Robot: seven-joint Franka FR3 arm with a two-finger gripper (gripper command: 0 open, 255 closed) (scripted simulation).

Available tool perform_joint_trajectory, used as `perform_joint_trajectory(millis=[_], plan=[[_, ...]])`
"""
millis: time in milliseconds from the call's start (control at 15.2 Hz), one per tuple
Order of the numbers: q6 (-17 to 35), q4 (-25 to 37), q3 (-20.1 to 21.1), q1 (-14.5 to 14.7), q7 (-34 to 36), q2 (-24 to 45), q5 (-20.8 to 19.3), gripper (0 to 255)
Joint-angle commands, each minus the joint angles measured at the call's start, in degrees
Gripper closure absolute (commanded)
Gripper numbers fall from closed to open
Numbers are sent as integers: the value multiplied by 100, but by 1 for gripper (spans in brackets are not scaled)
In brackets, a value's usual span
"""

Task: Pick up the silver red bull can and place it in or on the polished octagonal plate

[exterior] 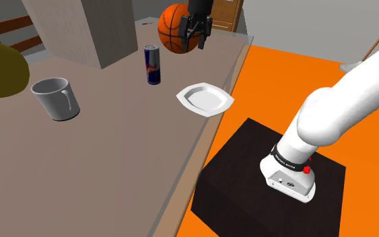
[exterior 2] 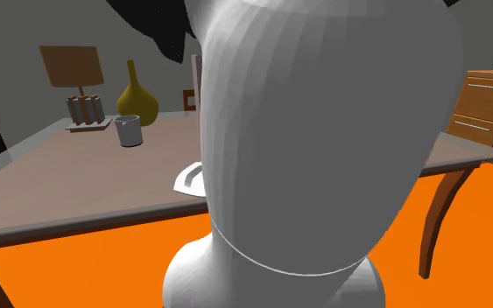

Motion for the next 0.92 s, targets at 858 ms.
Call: perform_joint_trajectory(millis=[858], plan=[[74, 2725, 365, 279, 426, 2570, -227, 0]])
